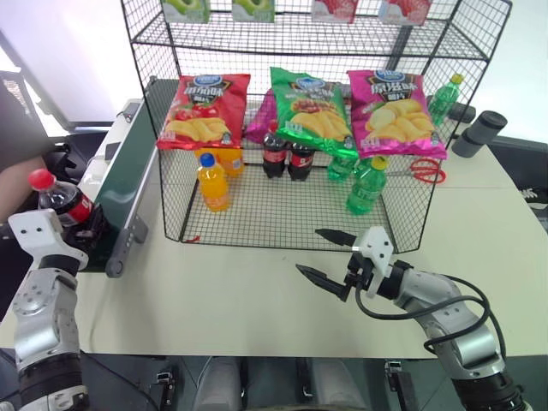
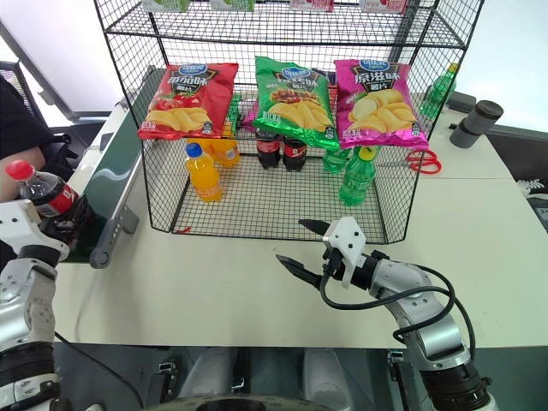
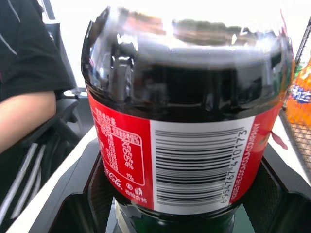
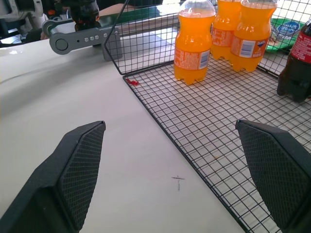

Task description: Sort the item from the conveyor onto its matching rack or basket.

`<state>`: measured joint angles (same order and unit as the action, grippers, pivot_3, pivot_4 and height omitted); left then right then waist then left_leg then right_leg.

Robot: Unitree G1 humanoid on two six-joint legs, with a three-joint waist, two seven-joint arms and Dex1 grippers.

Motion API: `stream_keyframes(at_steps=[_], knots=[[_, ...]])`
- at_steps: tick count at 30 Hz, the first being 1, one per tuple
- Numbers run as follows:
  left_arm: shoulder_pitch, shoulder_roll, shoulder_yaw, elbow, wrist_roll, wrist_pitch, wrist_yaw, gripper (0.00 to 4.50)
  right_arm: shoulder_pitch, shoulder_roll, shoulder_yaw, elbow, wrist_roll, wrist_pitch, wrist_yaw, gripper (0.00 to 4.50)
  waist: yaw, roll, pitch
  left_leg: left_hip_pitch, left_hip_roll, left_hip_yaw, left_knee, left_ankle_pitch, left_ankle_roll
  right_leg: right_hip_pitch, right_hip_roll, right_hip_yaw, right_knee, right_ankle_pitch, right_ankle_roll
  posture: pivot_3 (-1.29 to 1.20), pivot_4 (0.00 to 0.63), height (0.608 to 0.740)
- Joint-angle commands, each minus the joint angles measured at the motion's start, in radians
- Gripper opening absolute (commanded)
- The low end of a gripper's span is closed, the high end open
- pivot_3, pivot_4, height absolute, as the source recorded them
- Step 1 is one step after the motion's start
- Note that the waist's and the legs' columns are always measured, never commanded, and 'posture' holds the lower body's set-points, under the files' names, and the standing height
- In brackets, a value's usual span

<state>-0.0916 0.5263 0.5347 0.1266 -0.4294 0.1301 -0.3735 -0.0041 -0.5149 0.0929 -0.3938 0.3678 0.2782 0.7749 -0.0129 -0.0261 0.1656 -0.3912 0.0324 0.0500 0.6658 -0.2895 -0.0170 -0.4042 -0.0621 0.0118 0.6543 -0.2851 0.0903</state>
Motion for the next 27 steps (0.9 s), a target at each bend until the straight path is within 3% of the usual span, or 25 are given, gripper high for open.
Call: stream_keyframes(at_steps=[1, 6, 10, 14, 19, 27], knots=[[-0.021, 0.117, 0.042, -0.171, -0.13, 0.078, -0.138, 2.96, -0.011, 0.004, -0.013, -0.045, 0.035, 0.001, 0.01, 4.5, 0.0, -0.003, 0.0, 0.0, 0.0, 0.0, 0.0, 0.0, 0.0, 0.0, 0.0, 0.0, 0.0, 0.0, 0.0, 0.0, 0.15, 0.74], [0.019, 0.237, -0.051, -0.392, -0.322, 0.318, -0.33, 2.96, -0.061, 0.012, -0.036, -0.058, 0.122, 0.072, 0.011, 4.5, -0.003, -0.002, 0.0, -0.001, 0.0, 0.0, 0.0, 0.0, 0.0, 0.0, -0.003, 0.0, -0.003, 0.0, -0.001, 0.0, 0.15, 0.74], [-0.001, 0.251, -0.21, -0.514, -0.334, 0.405, -0.381, 2.96, -0.104, 0.014, -0.049, -0.087, 0.189, 0.139, -0.003, 4.5, -0.002, 0.0, 0.001, -0.001, -0.001, 0.0, -0.001, 0.0, -0.001, 0.001, -0.004, 0.0, -0.003, -0.002, -0.004, 0.0, 0.15, 0.74], [-0.068, 0.21, -0.37, -0.528, -0.28, 0.395, -0.425, 2.96, -0.134, 0.017, -0.051, -0.121, 0.234, 0.194, -0.026, 4.5, -0.004, 0.001, 0.001, -0.001, -0.001, 0.0, -0.003, 0.0, -0.001, -0.001, -0.003, 0.0, -0.003, -0.002, -0.003, 0.0, 0.15, 0.74], [-0.225, 0.071, -0.584, -0.435, -0.17, 0.316, -0.495, 2.96, -0.17, 0.034, -0.053, -0.172, 0.298, 0.281, -0.08, 4.5, 0.003, 0.001, 0.001, -0.001, -0.001, 0.0, -0.002, 0.0, 0.0, -0.001, -0.001, 0.0, -0.003, 0.0, -0.001, 0.0, 0.15, 0.74], [-0.299, -0.03, -0.72, -0.35, -0.059, 0.197, -0.612, 2.96, -0.201, 0.084, -0.041, -0.188, 0.316, 0.331, -0.153, 4.5, -0.002, 0.001, 0.001, -0.002, 0.0, 0.001, -0.001, 0.0, 0.001, -0.001, 0.006, 0.001, -0.003, 0.0, 0.0, 0.0, 0.15, 0.74]])
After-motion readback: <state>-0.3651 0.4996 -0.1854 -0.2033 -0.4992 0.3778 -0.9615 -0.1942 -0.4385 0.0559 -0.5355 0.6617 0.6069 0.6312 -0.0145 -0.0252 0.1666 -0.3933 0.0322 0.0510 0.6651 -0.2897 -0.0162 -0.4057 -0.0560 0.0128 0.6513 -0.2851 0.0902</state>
